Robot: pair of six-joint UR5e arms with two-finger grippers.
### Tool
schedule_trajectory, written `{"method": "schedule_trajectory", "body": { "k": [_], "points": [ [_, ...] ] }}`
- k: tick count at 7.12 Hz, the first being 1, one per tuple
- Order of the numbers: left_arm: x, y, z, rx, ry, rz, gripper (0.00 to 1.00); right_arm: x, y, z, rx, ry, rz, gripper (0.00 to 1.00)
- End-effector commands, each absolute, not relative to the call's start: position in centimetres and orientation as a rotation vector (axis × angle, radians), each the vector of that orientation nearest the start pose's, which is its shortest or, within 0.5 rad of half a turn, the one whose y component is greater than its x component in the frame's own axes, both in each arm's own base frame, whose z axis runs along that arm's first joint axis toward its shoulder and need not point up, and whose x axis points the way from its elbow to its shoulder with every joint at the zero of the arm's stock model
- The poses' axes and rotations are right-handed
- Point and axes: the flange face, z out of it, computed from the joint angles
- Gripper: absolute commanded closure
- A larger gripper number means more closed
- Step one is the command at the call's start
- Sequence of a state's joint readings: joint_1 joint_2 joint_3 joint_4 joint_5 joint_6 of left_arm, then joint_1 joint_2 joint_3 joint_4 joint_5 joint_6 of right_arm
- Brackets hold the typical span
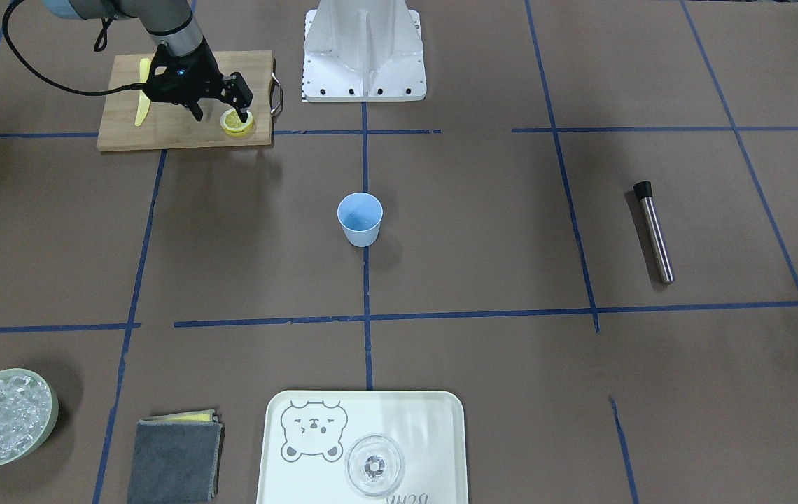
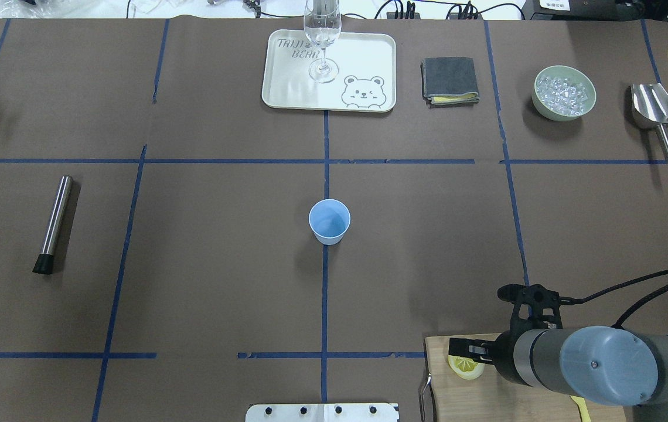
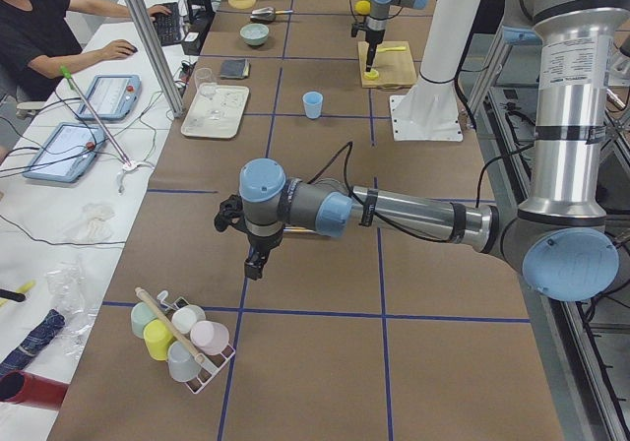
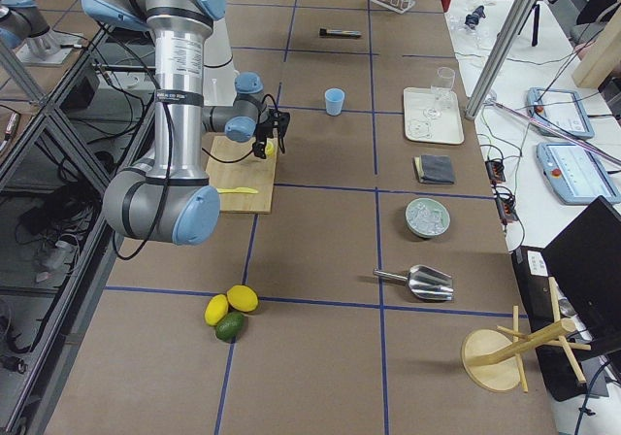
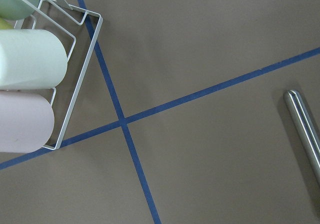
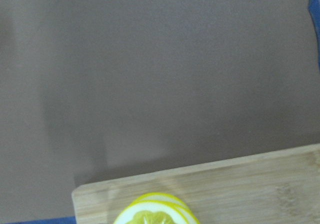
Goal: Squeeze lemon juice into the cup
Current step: 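Grasp the lemon slice with the right gripper and lift it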
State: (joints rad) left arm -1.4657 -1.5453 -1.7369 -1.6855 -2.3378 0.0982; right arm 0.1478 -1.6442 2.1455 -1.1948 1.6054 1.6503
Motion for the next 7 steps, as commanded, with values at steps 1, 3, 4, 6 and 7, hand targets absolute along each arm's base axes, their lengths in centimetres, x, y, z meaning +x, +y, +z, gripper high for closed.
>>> {"method": "schedule_trajectory", "body": {
  "k": [1, 3, 4, 6, 7],
  "points": [
    [-1.2, -49.1, 58.3, 0.231, 0.766, 0.287, 0.0, -43.7, -18.2, 38.6, -0.006, -0.868, 0.184, 0.0],
    [-1.2, -49.1, 58.2, 0.233, 0.766, 0.288, 0.0, -44.5, -18.0, 37.9, 0.016, -0.876, 0.183, 0.0],
    [-1.2, -49.1, 58.2, 0.233, 0.766, 0.288, 0.0, -44.8, -17.9, 38.3, 0.015, -0.863, 0.182, 0.0],
    [-1.3, -48.8, 58.6, 0.226, 0.766, 0.288, 0.0, -45.2, -17.8, 38.5, 0.013, -0.839, 0.178, 0.0],
    [-1.3, -48.8, 58.6, 0.227, 0.766, 0.286, 0.0, -45.6, -17.9, 37.9, 0.016, -0.848, 0.182, 0.0]
  ]
}}
